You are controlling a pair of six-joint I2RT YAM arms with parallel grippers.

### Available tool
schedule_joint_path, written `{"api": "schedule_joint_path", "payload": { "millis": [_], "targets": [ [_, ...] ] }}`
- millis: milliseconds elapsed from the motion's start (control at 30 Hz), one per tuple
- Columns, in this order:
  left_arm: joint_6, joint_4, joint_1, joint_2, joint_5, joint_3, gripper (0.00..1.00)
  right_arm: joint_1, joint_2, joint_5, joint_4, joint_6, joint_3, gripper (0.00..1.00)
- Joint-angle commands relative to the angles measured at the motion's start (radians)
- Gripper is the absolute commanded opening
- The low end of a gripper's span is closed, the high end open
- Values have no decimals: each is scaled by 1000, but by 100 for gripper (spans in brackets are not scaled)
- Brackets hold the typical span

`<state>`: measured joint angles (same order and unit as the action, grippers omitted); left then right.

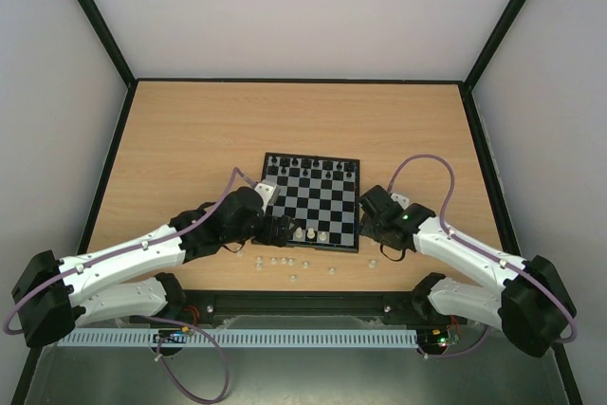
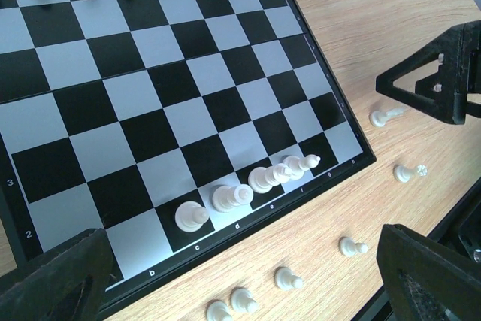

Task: Set up the chess pieces on the board
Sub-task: Pick up the chess piece at the center of the board.

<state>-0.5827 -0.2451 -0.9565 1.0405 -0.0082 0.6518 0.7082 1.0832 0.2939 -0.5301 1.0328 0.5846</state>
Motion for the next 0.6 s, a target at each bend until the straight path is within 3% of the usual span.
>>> {"api": "schedule_joint_path", "payload": {
  "millis": [0,200,433,567],
  "targets": [
    [16,10,7,-2,1,-7,100,-41,-5,-42,58,-69,-29,68],
    [16,10,10,7,-4,-5,99,-41,20,-71,44,-71,-27,57],
    [15,10,14,11,-6,-5,100,-39,51,-76,-18,-43,-31,55],
    [15,13,16,19,-4,-5,99,-30,64,-79,-27,-40,-28,47]
  ]
}}
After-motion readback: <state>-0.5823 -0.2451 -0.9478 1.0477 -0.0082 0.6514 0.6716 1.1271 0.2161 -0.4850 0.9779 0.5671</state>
